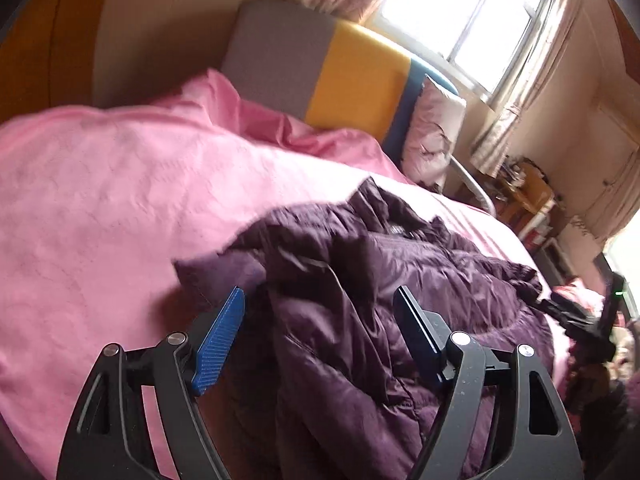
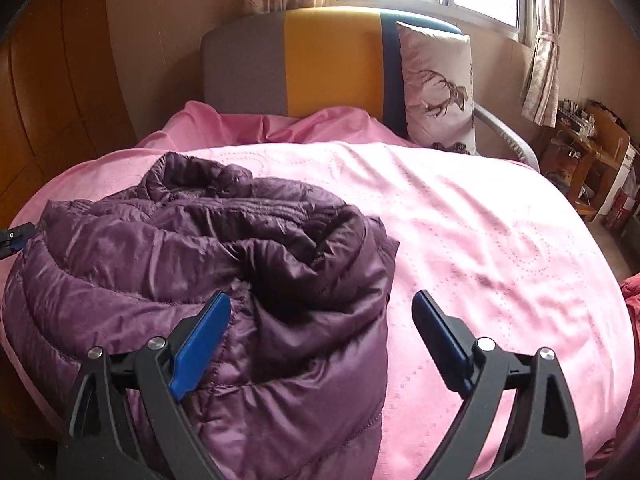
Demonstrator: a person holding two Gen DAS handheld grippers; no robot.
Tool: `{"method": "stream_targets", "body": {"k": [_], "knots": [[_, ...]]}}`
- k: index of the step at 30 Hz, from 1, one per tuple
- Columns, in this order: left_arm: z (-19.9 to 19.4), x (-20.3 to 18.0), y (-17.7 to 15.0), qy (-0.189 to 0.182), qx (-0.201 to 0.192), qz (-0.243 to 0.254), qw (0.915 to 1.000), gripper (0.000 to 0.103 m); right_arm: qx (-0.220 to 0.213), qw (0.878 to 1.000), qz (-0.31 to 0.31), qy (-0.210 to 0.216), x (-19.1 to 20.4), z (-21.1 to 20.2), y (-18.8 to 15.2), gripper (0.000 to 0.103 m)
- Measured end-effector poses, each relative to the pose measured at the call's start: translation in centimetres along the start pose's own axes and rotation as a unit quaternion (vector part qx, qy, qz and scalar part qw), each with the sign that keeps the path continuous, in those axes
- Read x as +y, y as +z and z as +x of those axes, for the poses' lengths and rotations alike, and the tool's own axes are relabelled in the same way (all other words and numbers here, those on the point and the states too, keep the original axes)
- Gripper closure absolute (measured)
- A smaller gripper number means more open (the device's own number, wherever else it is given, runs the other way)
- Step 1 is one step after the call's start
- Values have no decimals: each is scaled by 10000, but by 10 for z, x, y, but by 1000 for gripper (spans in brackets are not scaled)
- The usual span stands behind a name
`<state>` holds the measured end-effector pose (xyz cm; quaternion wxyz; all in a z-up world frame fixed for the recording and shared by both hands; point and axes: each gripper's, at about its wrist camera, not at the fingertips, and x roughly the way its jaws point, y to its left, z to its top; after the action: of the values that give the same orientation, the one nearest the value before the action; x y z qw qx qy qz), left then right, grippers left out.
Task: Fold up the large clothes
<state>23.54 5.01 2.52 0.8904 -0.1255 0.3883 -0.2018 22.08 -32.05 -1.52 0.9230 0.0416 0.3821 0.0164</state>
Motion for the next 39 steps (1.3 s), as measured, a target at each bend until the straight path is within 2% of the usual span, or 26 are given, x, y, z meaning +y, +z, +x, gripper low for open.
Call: {"method": "stream_targets", "body": {"k": [1, 2, 3, 4, 5, 6, 7, 14, 17, 19, 23, 28, 33, 39], "knots": [[6, -1, -3, -35, 106, 5, 9999, 32, 110, 9999, 1, 62, 1, 6, -3, 36], [11, -3, -6, -45, 183, 41, 9998, 45, 217, 9997, -45, 77, 3, 11, -5, 48], [15, -6, -9, -108, 263, 126, 9995, 67, 271, 9996, -105, 1, 6, 13, -7, 65], [17, -13, -14, -73, 294, 295, 9991, 76, 245, 9995, -177, -52, 10, 12, -9, 82], [17, -17, -16, 30, 248, 419, 9988, 88, 201, 9995, -224, -59, 13, 9, -9, 89], [15, -21, -18, 54, 201, 515, 9985, 94, 150, 9995, -249, -79, 16, 4, -8, 92], [10, -25, -20, 75, 130, 593, 9981, 96, 52, 9996, -271, -110, 18, -4, -5, 95], [-31, -39, 2, 29, -424, 800, 9959, 99, -689, 9975, -13, 165, 18, -59, 42, 98], [-37, -40, 21, -20, -567, 746, 9956, 99, -738, 9969, 132, 223, 15, -53, 65, 98], [-29, -40, 34, 76, -564, 763, 9955, 99, -651, 9970, 330, 263, 11, -36, 79, 98], [4, -34, 57, 262, -339, 672, 9968, 99, -334, 9968, 702, 209, 3, 11, 100, 98], [52, -17, 73, 490, 115, 480, 9976, 99, 157, 9934, 1132, 87, -11, 76, 109, 97], [93, 1, 78, 724, 531, 379, 9952, 99, 548, 9913, 1183, -188, -16, 125, 105, 97], [134, 20, 66, 976, 895, 301, 9907, 99, 784, 9878, 1326, -248, -30, 168, 83, 94]]}}
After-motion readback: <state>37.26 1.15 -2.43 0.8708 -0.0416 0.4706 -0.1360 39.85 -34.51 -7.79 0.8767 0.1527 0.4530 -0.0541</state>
